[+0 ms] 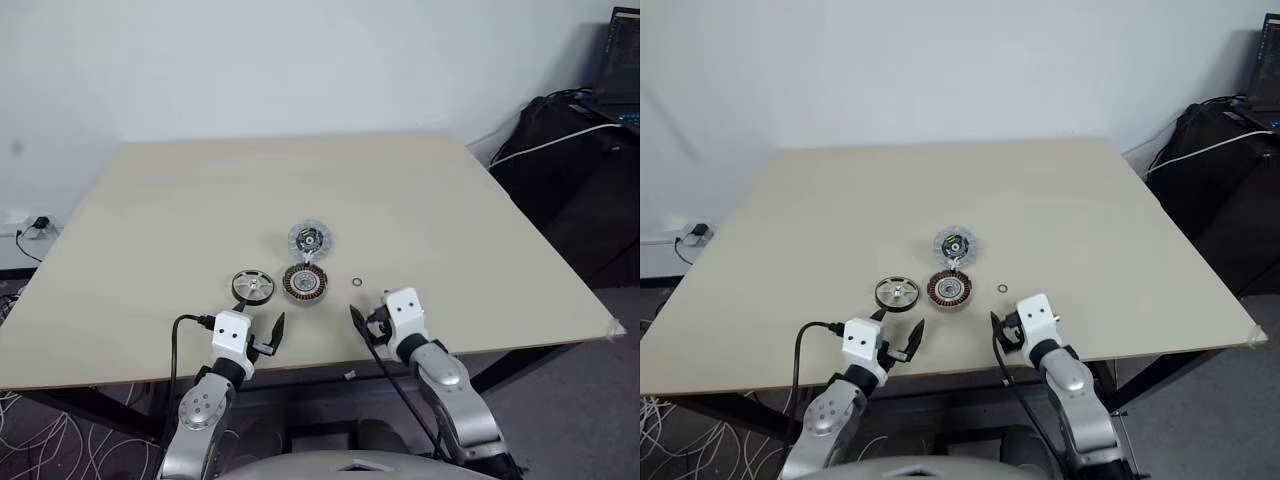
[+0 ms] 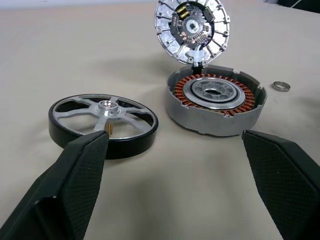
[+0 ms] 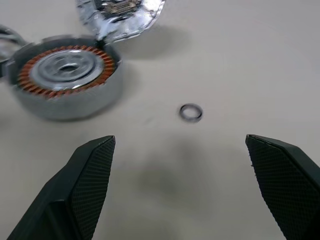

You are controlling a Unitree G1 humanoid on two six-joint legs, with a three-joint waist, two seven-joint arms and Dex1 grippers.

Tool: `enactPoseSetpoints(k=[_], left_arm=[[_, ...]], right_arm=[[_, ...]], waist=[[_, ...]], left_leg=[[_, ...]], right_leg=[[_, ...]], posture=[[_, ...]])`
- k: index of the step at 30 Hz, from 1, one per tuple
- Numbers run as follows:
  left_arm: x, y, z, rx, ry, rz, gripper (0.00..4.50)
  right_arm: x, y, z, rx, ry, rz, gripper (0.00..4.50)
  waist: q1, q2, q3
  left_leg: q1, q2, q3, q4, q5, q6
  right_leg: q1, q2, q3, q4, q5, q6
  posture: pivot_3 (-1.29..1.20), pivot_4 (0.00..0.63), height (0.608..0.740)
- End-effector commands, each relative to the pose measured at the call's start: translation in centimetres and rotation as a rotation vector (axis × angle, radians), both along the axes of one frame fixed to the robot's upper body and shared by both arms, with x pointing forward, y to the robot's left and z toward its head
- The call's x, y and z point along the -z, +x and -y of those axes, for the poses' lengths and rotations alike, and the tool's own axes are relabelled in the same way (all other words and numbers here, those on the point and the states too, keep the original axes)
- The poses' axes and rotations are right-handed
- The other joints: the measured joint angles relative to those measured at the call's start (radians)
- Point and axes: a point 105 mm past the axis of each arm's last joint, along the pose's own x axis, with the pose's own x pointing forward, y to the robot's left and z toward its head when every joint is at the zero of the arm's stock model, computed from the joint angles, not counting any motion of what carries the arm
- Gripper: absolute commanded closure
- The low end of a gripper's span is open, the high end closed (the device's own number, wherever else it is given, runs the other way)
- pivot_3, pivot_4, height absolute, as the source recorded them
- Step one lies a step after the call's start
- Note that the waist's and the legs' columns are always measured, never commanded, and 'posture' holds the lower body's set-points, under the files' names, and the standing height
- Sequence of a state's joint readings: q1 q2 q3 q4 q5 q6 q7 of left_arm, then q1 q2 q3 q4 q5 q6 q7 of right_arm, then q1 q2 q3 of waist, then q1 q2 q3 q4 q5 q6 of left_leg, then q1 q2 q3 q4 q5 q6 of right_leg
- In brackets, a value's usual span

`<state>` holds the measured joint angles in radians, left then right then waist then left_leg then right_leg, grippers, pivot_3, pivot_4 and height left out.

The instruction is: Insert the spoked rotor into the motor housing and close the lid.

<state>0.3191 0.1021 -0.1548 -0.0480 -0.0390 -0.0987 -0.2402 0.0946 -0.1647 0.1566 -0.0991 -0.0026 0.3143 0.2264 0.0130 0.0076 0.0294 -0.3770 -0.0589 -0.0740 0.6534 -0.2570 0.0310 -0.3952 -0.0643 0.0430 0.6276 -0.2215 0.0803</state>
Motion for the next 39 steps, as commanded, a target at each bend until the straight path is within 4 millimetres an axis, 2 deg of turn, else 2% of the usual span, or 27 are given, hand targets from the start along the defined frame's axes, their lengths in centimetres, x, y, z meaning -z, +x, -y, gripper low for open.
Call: enactPoseSetpoints(k=[1,9,14,39], left_arm=[[-1.0,0.5,0.3,0.005,0.000,0.048,0.00],[-1.0,0.6,0.3,-0.001,-0.004,0.050,0.00],[-1.1,0.6,0.3,-0.005,-0.004,0.053,0.00],[-1.1,0.7,0.3,-0.001,-0.003,0.059,0.00]], right_arm=[[-1.1,2.0,0.1,0.029,-0.001,0.030,0.01],[-0.1,5.4,-0.4,0.048,-0.017,-0.029,0.01],[0.2,6.6,-0.7,0.061,0.006,-0.050,0.01],[2.2,8.0,-3.2,-0.016,-0.025,-0.111,0.01]], waist=[[0.000,0.000,0.000],[-0.001,0.001,0.000],[-0.003,0.001,-0.001],[-0.042,0.008,-0.005]], left_leg=[[0.000,0.000,0.000,0.000,0.000,0.000],[0.000,0.000,0.000,0.000,0.002,0.003],[0.000,0.000,0.000,0.000,0.003,0.005],[0.003,0.000,0.000,0.000,0.004,0.003]], right_leg=[[0.000,0.000,0.000,0.000,0.000,0.000],[0.000,0.001,0.000,0.000,0.001,-0.001],[0.000,0.001,0.001,0.000,0.002,-0.004],[0.001,0.003,0.003,0.001,0.004,-0.003]], posture=[[0.00,0.000,0.740],[0.00,0.000,0.740],[0.00,0.000,0.740],[0.00,0.000,0.740]])
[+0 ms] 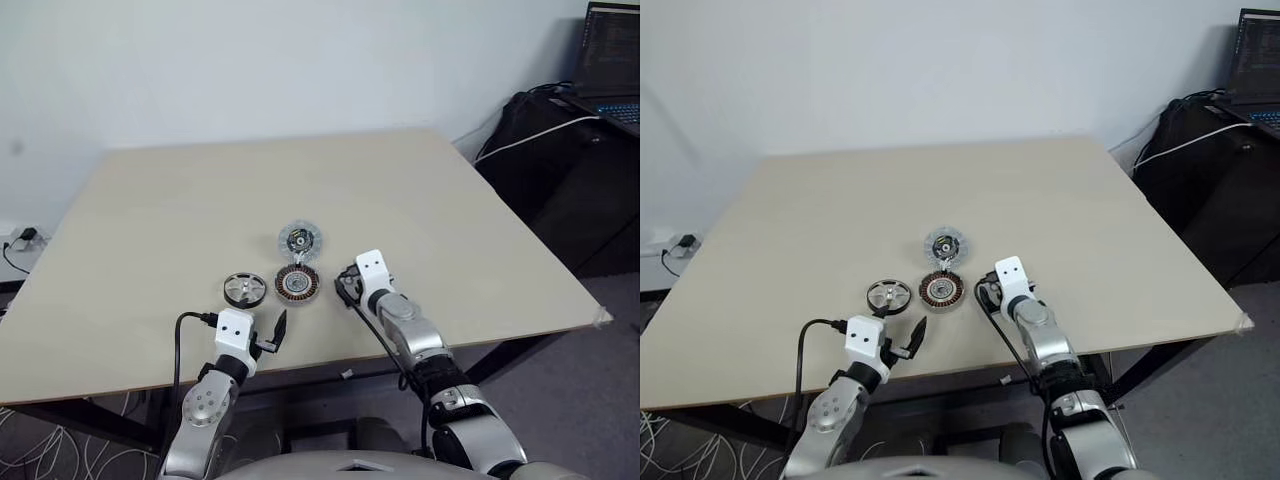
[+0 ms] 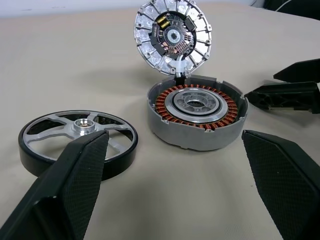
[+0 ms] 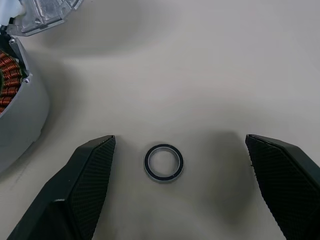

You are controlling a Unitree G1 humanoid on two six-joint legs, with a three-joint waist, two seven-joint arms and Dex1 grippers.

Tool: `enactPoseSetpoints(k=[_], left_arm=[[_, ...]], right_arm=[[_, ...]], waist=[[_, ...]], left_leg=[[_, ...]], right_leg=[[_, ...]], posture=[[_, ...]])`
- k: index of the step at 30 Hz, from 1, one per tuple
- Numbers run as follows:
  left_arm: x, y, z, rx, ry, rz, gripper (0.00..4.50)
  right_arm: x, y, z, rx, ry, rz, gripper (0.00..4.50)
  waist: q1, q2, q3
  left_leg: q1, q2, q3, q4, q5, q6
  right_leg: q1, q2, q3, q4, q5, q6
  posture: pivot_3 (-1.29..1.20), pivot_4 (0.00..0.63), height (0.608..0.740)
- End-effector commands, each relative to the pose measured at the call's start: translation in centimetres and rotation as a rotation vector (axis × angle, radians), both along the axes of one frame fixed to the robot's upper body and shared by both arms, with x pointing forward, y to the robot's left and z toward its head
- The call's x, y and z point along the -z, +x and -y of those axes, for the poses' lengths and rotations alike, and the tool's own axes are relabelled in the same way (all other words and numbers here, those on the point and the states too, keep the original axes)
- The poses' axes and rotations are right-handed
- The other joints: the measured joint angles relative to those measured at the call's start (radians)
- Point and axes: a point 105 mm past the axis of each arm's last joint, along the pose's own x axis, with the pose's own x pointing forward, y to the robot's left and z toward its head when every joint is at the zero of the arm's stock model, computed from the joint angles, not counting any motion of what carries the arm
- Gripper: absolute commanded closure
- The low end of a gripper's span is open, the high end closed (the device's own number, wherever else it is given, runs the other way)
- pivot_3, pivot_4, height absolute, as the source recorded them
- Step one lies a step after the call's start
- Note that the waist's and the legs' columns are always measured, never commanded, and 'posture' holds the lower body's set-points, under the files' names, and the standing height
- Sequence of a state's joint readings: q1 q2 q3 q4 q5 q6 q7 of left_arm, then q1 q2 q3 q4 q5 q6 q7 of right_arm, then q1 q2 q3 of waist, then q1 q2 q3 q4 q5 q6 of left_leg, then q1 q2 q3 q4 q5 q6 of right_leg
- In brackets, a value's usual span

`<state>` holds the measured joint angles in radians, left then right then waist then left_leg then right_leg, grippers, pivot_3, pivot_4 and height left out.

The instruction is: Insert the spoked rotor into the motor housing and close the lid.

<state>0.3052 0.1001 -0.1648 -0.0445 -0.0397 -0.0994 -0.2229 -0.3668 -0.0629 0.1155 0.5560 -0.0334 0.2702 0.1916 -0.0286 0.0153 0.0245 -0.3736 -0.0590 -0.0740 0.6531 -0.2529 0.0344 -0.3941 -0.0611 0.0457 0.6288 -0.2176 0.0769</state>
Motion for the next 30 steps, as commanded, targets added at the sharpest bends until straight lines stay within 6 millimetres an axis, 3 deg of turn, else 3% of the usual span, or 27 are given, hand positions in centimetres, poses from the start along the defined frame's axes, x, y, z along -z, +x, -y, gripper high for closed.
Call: enactPoseSetpoints(k=[1,3,8,20,24,30], left_arm=[[-0.9,0.4,0.1,0.004,0.000,0.048,0.00],[-0.9,0.4,0.1,0.003,-0.001,0.049,0.00],[-0.9,0.3,0.1,0.003,-0.001,0.048,0.00],[-0.9,0.3,0.1,0.005,0.001,0.048,0.00],[-0.9,0.3,0.0,0.003,0.001,0.048,0.00],[-0.9,0.3,0.0,-0.002,0.001,0.048,0.00]], right_arm=[[-0.7,0.5,-1.0,-0.027,0.012,0.024,0.01],[-0.3,0.2,-1.1,-0.025,0.022,0.006,0.01],[0.2,-0.5,-0.9,-0.006,0.053,-0.022,1.54],[0.7,-2.1,-0.3,0.065,0.147,-0.074,1.54],[0.4,-2.2,-0.5,0.064,0.149,-0.068,2.33],[0.1,-2.1,-0.6,0.064,0.141,-0.055,4.31]], waist=[[-0.001,0.000,0.000],[-0.003,0.001,0.000],[-0.004,0.001,-0.001],[0.006,0.001,-0.002],[0.005,0.001,-0.002],[0.000,0.001,-0.002]], left_leg=[[0.000,0.000,0.000,0.000,0.000,0.000],[0.001,0.000,0.000,0.000,0.000,0.000],[0.001,0.000,0.000,0.000,0.000,0.000],[0.001,0.000,-0.001,-0.001,-0.002,-0.003],[0.001,0.000,-0.001,-0.001,-0.002,-0.003],[0.001,0.000,-0.001,-0.002,-0.002,-0.003]], right_leg=[[0.000,0.000,0.000,0.000,0.000,0.000],[0.001,0.000,0.000,0.000,-0.001,0.001],[0.001,0.000,0.000,0.000,-0.001,0.001],[0.001,0.000,0.000,0.000,-0.002,0.001],[0.001,0.000,0.000,0.000,-0.002,0.001],[0.000,0.000,0.000,0.000,-0.002,0.001]], posture=[[0.00,0.000,0.740],[0.00,0.000,0.740],[0.00,0.000,0.740],[0.00,0.000,0.740],[0.00,0.000,0.740],[0.00,0.000,0.740]])
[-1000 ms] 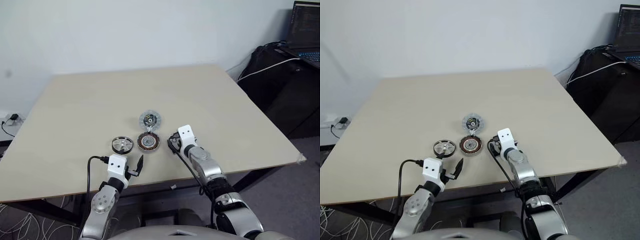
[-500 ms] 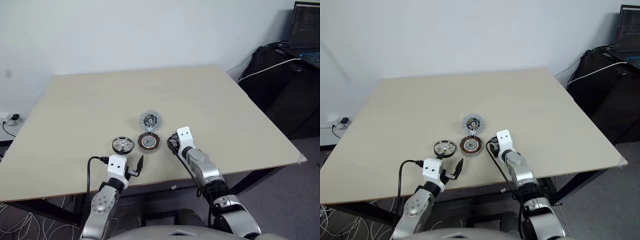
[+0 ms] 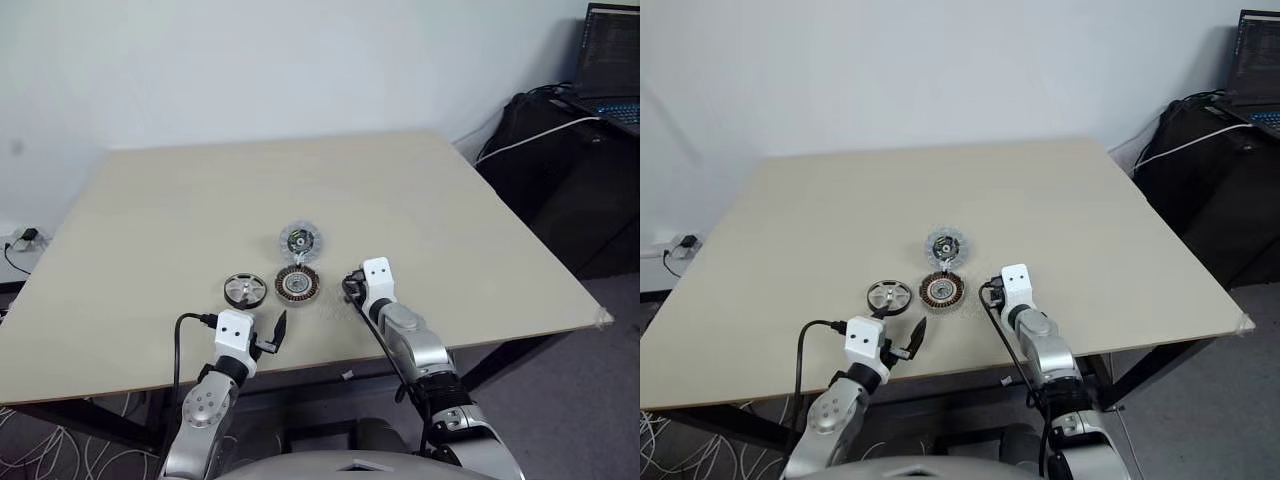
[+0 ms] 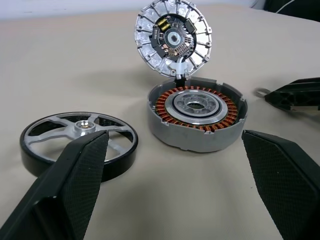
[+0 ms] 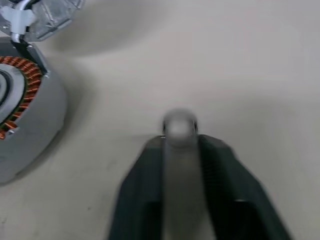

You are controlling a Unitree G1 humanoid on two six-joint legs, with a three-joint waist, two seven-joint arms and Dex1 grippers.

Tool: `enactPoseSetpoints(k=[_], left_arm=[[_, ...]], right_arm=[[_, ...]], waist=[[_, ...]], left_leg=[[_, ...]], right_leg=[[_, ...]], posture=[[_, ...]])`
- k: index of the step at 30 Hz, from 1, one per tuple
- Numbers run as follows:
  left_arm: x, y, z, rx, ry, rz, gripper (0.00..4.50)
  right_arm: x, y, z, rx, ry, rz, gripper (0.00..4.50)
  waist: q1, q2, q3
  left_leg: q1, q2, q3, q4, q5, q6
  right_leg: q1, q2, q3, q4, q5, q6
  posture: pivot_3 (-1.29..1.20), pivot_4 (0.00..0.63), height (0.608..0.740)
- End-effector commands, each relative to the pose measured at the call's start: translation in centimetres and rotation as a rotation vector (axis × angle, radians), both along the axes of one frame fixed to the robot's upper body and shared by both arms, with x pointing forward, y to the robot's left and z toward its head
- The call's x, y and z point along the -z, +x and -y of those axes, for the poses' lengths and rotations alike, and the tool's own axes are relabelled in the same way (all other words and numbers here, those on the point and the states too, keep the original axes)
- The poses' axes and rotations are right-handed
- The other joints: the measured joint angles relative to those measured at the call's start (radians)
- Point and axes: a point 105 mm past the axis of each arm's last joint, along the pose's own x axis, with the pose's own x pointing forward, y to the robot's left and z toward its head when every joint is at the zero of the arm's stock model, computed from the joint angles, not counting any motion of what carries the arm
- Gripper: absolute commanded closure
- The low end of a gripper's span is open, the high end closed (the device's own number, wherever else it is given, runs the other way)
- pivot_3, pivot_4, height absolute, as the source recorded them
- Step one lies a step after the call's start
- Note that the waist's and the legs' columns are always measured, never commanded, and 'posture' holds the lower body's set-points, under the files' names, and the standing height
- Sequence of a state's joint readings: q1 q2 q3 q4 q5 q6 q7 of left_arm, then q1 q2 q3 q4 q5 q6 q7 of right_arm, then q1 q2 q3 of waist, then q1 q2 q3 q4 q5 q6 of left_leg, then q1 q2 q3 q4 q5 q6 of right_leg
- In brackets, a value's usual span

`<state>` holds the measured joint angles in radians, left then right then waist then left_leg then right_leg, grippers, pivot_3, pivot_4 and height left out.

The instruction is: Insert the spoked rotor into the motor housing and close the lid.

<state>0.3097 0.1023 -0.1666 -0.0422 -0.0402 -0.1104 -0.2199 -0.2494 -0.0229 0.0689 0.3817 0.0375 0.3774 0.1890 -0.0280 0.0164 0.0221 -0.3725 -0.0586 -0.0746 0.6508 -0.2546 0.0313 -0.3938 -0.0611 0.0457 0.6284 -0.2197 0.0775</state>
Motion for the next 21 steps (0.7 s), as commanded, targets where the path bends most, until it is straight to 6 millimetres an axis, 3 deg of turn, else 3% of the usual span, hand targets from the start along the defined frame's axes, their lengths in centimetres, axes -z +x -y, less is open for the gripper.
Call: enactPoseSetpoints(k=[1,6,10,13,17,21], left_arm=[[-0.9,0.4,0.0,0.000,0.000,0.044,0.00],[-0.9,0.4,0.0,-0.001,-0.003,0.043,0.00],[-0.9,0.4,0.0,-0.001,-0.006,0.042,0.00],[-0.9,0.4,0.1,0.000,-0.009,0.040,0.00],[-0.9,0.4,0.1,0.001,-0.011,0.038,0.00],[-0.9,0.5,0.1,0.000,-0.010,0.039,0.00]], right_arm=[[-0.2,-0.1,-0.5,-0.008,0.010,0.005,4.31],[-0.4,-0.1,-0.5,-0.022,-0.001,0.023,4.31],[-1.9,-0.4,-1.3,-0.105,0.040,0.084,4.31],[-3.1,-0.1,-1.8,-0.127,0.053,0.127,3.74],[-4.1,0.8,-2.3,-0.124,0.052,0.156,2.48],[-3.8,1.8,-2.3,-0.095,0.017,0.142,1.20]], waist=[[-0.001,0.000,0.000],[0.000,0.000,0.000],[0.001,0.000,0.000],[0.000,0.000,0.001],[0.002,0.000,0.001],[0.003,0.000,0.001]], left_leg=[[0.000,0.000,0.000,0.000,0.000,0.000],[0.000,0.000,0.000,0.000,0.000,0.000],[0.000,0.000,0.000,0.000,0.000,0.000],[-0.001,0.000,0.000,-0.001,0.000,0.000],[-0.001,0.000,0.000,0.000,0.000,0.000],[-0.001,0.000,0.000,-0.001,0.000,0.000]], right_leg=[[0.000,0.000,0.000,0.000,0.000,0.000],[0.000,0.000,0.000,0.000,0.000,0.000],[-0.001,0.000,0.000,0.000,0.000,0.000],[-0.001,0.000,0.000,0.000,0.000,0.000],[-0.001,0.000,0.000,0.000,0.000,0.000],[-0.002,0.000,0.000,0.000,0.000,0.000]], posture=[[0.00,0.000,0.740],[0.00,0.000,0.740],[0.00,0.000,0.740],[0.00,0.000,0.740],[0.00,0.000,0.740],[0.00,0.000,0.740]])
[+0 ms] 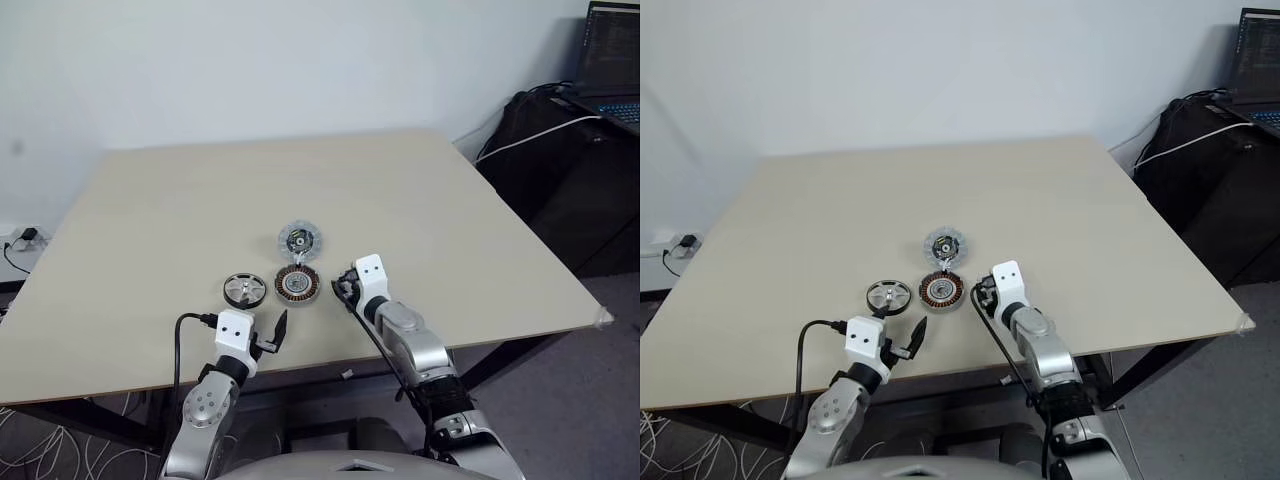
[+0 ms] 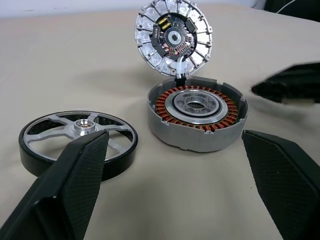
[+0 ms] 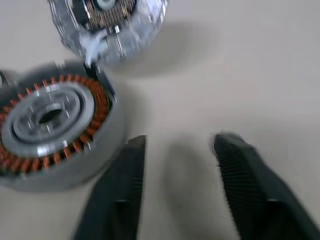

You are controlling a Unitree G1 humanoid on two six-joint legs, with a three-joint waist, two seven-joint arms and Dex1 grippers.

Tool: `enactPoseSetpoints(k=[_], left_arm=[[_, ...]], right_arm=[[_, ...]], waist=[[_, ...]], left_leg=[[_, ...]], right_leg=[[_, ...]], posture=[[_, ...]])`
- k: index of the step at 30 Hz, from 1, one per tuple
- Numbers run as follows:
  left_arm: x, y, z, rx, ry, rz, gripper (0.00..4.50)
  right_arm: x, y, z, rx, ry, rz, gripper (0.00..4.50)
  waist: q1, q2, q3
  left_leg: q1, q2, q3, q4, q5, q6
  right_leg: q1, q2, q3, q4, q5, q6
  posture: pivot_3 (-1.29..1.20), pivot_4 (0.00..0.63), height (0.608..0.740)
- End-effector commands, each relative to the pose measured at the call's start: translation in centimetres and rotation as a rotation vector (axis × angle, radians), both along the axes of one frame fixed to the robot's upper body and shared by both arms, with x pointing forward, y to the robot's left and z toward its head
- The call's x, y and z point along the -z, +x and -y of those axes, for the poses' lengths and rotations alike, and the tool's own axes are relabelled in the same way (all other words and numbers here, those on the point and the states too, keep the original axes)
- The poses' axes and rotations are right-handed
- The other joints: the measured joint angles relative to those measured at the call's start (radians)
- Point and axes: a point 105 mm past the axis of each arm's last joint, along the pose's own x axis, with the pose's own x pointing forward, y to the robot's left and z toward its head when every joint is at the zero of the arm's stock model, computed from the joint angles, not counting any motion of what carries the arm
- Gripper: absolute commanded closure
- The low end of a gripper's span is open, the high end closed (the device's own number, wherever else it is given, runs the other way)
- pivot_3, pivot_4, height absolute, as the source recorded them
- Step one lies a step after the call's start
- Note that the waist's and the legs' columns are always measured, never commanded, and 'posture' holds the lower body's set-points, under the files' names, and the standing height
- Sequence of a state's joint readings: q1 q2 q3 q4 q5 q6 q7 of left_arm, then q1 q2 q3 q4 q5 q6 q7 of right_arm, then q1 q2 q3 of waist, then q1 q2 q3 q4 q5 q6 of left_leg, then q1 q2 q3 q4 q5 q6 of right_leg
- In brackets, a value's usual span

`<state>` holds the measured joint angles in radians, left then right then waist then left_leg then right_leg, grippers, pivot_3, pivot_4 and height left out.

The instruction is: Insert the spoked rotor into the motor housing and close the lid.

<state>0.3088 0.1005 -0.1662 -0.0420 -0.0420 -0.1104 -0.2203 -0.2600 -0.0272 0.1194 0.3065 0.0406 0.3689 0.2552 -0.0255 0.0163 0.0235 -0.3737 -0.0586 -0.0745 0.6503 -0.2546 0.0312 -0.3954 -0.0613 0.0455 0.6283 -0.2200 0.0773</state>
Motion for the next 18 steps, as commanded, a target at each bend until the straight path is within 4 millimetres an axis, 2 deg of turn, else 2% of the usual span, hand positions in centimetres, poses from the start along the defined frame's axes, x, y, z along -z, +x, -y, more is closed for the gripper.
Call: enactPoseSetpoints(k=[1,9,18], left_arm=[[-0.9,0.5,0.0,0.000,-0.006,0.038,0.00],[-0.9,0.4,-0.1,-0.009,-0.003,0.042,0.00],[-1.0,0.4,-0.2,-0.007,0.000,0.043,0.00]], right_arm=[[-1.2,1.5,-0.1,0.026,-0.011,0.046,0.92],[0.0,3.3,0.7,0.093,0.012,-0.032,0.92],[0.3,3.8,1.2,0.128,0.030,-0.044,0.92]], waist=[[0.000,0.000,0.000],[-0.001,0.000,0.000],[-0.004,0.000,0.000]], left_leg=[[0.000,0.000,0.000,0.000,0.000,0.000],[0.000,0.000,0.000,-0.001,0.002,0.003],[0.000,0.000,0.000,-0.002,0.002,0.003]], right_leg=[[0.000,0.000,0.000,0.000,0.000,0.000],[0.000,0.000,0.000,0.000,0.000,-0.001],[-0.001,0.000,0.000,0.000,0.002,-0.004]], posture=[[0.00,0.000,0.740],[0.00,0.000,0.740],[0.00,0.000,0.740]])
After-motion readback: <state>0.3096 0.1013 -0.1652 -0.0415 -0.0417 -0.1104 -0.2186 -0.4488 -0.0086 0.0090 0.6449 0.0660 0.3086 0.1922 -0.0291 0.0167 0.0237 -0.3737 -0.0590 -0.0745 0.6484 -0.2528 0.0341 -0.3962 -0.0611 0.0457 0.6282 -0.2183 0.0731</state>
